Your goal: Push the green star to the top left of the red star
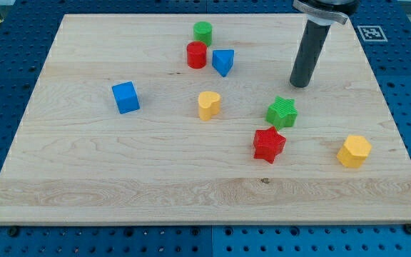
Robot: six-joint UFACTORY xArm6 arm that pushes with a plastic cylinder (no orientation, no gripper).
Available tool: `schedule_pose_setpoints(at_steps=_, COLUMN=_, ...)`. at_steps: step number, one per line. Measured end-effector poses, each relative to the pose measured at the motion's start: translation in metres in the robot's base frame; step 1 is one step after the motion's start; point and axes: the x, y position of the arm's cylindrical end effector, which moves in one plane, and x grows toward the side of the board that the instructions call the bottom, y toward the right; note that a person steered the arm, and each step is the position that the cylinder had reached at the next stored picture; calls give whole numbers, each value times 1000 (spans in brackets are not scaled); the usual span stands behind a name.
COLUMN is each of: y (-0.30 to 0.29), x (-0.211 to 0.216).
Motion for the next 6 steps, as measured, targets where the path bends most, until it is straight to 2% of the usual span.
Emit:
schedule_pose_setpoints(at_steps=1, y=20, x=24)
schedule_pose_setpoints(at_steps=3, y=23, x=62)
schedule_pose_setpoints(at_steps=6, y=-57, x=59)
